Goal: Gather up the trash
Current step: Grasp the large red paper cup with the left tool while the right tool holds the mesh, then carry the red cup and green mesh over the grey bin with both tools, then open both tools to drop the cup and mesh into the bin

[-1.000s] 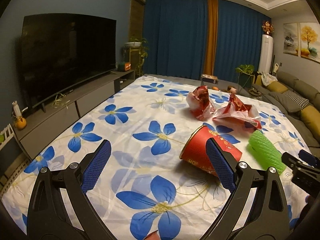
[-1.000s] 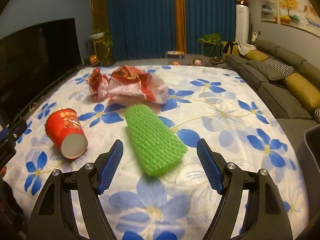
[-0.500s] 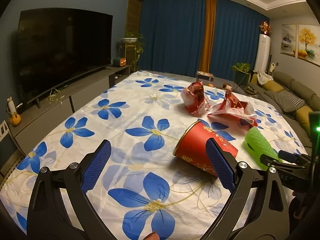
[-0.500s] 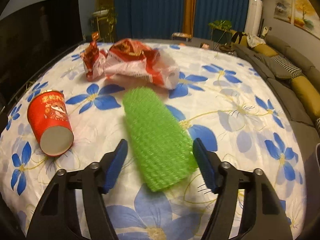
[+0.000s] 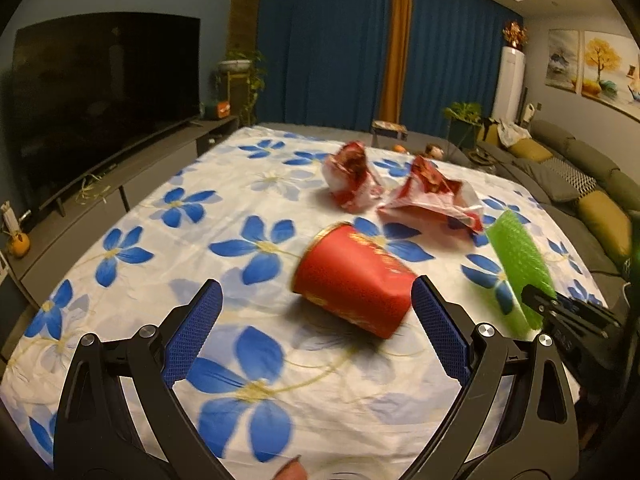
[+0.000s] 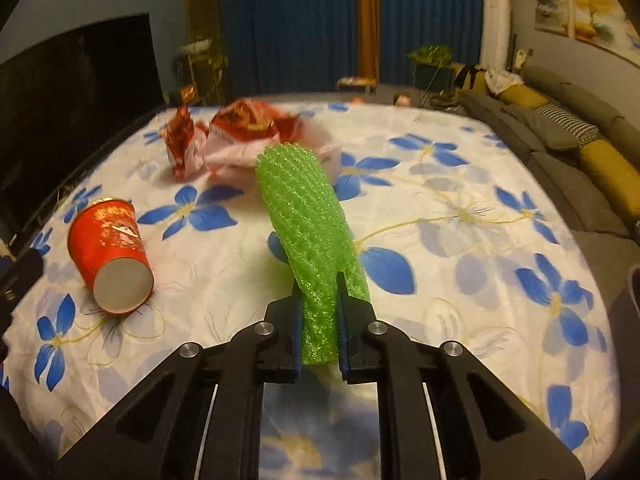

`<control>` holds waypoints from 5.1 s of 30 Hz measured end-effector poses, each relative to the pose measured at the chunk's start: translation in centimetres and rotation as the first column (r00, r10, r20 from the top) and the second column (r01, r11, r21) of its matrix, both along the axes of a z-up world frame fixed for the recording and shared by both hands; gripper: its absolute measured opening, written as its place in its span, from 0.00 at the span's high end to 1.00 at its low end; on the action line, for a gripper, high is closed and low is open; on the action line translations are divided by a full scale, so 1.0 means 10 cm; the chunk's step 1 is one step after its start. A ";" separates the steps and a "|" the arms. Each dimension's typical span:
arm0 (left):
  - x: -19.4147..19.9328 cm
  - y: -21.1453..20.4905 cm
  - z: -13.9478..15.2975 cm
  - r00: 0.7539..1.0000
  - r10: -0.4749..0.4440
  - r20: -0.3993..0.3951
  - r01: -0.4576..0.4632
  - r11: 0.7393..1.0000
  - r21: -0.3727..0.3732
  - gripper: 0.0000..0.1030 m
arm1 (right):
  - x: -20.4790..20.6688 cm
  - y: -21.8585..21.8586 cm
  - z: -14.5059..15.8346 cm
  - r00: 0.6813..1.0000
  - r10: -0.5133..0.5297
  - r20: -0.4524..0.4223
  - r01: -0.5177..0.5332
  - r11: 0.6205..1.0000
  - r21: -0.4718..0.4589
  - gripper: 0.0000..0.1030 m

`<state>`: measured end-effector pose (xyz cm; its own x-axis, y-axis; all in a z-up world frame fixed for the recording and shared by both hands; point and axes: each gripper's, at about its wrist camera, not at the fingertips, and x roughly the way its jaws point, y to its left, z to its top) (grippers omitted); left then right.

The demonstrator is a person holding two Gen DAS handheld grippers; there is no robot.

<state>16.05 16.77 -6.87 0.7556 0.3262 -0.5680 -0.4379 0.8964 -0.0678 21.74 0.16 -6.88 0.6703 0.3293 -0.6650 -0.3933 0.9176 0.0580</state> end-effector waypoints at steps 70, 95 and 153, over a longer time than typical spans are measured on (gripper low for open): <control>0.09 -1.76 0.47 0.891 -0.449 0.069 0.448 0.894 0.018 0.37 | -1.02 -1.79 0.73 0.957 -0.226 0.181 0.187 0.960 0.210 0.86; 0.27 -3.27 0.57 0.720 -0.688 0.091 0.685 0.726 0.063 0.37 | -1.08 -3.06 0.77 0.848 -0.492 0.196 0.439 0.861 0.258 0.86; 0.92 -4.15 0.14 0.582 -0.813 0.028 0.814 0.581 -0.022 0.12 | -0.98 -3.81 0.73 0.742 -0.651 0.159 0.586 0.745 0.317 0.43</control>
<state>25.26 -24.71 -5.45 0.7039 -0.4449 -0.5537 0.4745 0.8746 -0.0995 11.99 -37.97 0.45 0.9066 -0.0969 -0.4106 0.2275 0.9319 0.2824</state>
